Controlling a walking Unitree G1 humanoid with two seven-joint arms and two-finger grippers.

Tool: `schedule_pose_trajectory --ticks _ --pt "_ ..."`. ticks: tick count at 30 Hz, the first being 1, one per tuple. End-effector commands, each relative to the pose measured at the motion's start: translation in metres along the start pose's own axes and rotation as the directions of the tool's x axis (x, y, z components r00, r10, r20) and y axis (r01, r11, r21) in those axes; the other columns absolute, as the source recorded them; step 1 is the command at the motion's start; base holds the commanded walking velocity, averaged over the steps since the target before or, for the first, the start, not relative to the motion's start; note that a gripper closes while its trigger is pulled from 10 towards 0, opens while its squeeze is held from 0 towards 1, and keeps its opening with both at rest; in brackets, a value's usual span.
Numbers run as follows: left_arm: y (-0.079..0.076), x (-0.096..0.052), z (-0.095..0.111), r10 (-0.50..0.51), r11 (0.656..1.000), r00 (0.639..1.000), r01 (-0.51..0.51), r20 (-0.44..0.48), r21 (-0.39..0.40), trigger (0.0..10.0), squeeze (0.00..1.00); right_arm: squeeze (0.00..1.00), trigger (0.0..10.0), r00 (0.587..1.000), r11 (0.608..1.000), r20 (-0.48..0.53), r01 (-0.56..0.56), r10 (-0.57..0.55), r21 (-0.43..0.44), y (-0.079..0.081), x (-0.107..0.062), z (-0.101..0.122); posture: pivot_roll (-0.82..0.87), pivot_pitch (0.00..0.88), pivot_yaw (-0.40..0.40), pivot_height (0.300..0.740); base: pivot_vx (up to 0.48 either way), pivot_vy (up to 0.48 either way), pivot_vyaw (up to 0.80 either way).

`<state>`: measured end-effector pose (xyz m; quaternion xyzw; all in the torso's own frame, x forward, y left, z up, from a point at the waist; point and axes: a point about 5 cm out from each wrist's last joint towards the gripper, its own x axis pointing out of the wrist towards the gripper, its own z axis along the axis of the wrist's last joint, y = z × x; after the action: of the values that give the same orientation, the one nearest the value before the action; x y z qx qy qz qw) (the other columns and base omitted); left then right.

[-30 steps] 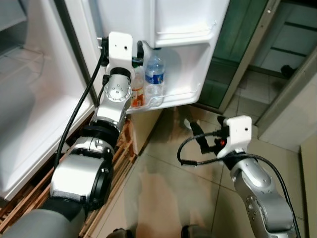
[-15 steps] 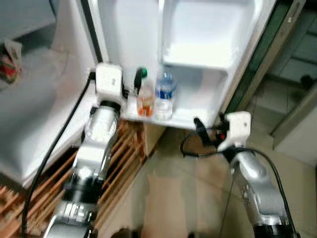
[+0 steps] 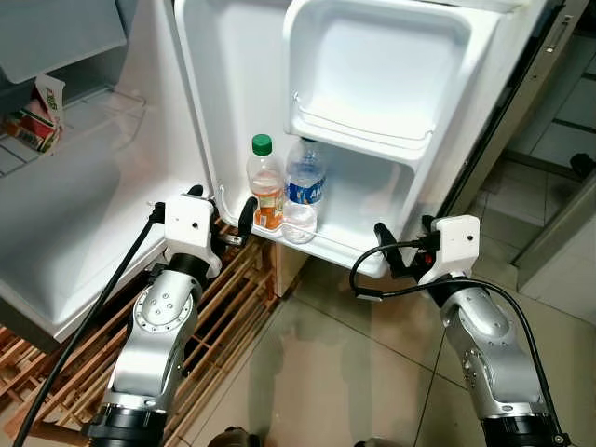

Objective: Restocking fridge

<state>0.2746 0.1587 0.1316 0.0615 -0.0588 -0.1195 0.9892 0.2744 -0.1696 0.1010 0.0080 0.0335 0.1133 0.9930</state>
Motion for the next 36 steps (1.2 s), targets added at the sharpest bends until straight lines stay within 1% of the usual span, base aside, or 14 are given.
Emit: schedule_pose_trajectory --ticks 1,4,11,16,17,19,21,23,24,25,27,31,33,36 --pt "0.001 -0.006 -0.008 -0.028 0.999 0.999 0.028 -0.023 -0.028 10.0 0.0 0.0 10.0 0.999 0.999 0.011 0.044 -0.044 -0.005 -0.012 -0.007 0.001 -0.12 0.0 0.034 0.74 0.0 0.0 0.0" --pt "-0.002 -0.012 -0.018 -0.031 0.998 0.998 0.028 -0.056 -0.057 10.0 0.0 0.0 10.0 0.995 0.998 -0.075 0.062 -0.062 0.002 -0.03 -0.032 -0.021 -0.13 0.0 0.037 0.74 0.0 0.0 0.0" --pt "0.0 -0.011 -0.027 -0.023 0.996 0.995 0.014 -0.095 -0.093 10.0 0.0 0.0 10.0 0.926 0.992 -0.357 -0.105 0.123 0.071 -0.032 -0.079 -0.074 -0.14 0.0 0.041 0.74 0.0 0.0 0.0" --pt "0.001 -0.012 -0.036 -0.045 0.994 0.991 0.032 -0.124 -0.103 10.0 0.0 0.0 10.0 0.866 1.0 -0.499 -0.011 -0.002 -0.024 -0.063 -0.092 -0.094 -0.15 0.0 0.053 0.74 0.0 0.0 0.0" --pt "0.001 -0.012 -0.036 -0.045 0.994 0.991 0.032 -0.124 -0.103 10.0 0.0 0.0 10.0 0.866 1.0 -0.499 -0.011 -0.002 -0.024 -0.063 -0.092 -0.094 -0.15 0.0 0.053 0.74 0.0 0.0 0.0" --pt "-0.001 -0.012 -0.04 -0.065 0.995 0.988 0.054 -0.137 -0.087 10.0 0.0 0.0 10.0 0.828 0.969 -0.509 0.159 -0.235 -0.189 -0.1 -0.087 -0.092 -0.16 0.0 0.064 0.74 0.0 0.0 0.0" --pt "-0.001 -0.012 -0.04 -0.065 0.995 0.988 0.054 -0.137 -0.087 10.0 0.0 0.0 10.0 0.828 0.969 -0.509 0.159 -0.235 -0.189 -0.1 -0.087 -0.092 -0.16 0.0 0.064 0.74 0.0 0.0 0.0" --pt "-0.006 -0.013 -0.041 -0.096 0.992 0.987 0.085 -0.125 -0.093 10.0 0.0 0.0 10.0 0.808 0.875 -0.371 0.334 -0.457 -0.351 -0.139 -0.063 -0.058 -0.16 0.0 0.073 0.74 0.0 -0.48 0.0" --pt "-0.006 -0.013 -0.041 -0.096 0.992 0.987 0.085 -0.125 -0.093 10.0 0.0 0.0 10.0 0.808 0.875 -0.371 0.334 -0.457 -0.351 -0.139 -0.063 -0.058 -0.16 0.0 0.073 0.74 0.0 -0.48 0.0" --pt "-0.009 -0.015 -0.039 -0.109 0.991 0.988 0.099 -0.106 -0.094 10.0 0.0 0.0 10.0 0.829 0.829 -0.234 0.397 -0.509 -0.394 -0.152 -0.041 -0.022 -0.15 0.0 0.066 0.74 0.0 -0.48 0.0" --pt "-0.009 -0.016 -0.039 -0.11 0.991 0.989 0.1 -0.1 -0.093 10.0 0.0 0.0 10.0 0.847 0.829 -0.185 0.404 -0.499 -0.387 -0.153 -0.033 -0.008 -0.14 0.0 0.058 0.74 0.0 -0.48 0.0" --pt "-0.008 -0.019 -0.038 -0.078 0.993 0.993 0.069 -0.087 -0.094 10.0 0.0 0.0 10.0 0.954 0.92 0.012 0.291 -0.298 -0.262 -0.116 -0.007 0.033 -0.12 0.0 0.035 0.74 0.0 -0.48 0.0" --pt "-0.008 -0.019 -0.038 -0.074 0.993 0.994 0.066 -0.086 -0.096 10.0 0.0 0.0 10.0 0.963 0.931 0.031 0.266 -0.267 -0.251 -0.108 -0.004 0.035 -0.12 0.0 0.035 0.74 0.0 -0.48 0.0" --pt "-0.012 -0.019 -0.036 -0.073 0.992 0.995 0.065 -0.071 -0.108 10.0 0.0 0.0 10.0 0.986 0.962 0.055 0.163 -0.155 -0.22 -0.07 0.007 0.031 -0.12 0.0 0.031 0.74 0.0 -0.48 0.79"
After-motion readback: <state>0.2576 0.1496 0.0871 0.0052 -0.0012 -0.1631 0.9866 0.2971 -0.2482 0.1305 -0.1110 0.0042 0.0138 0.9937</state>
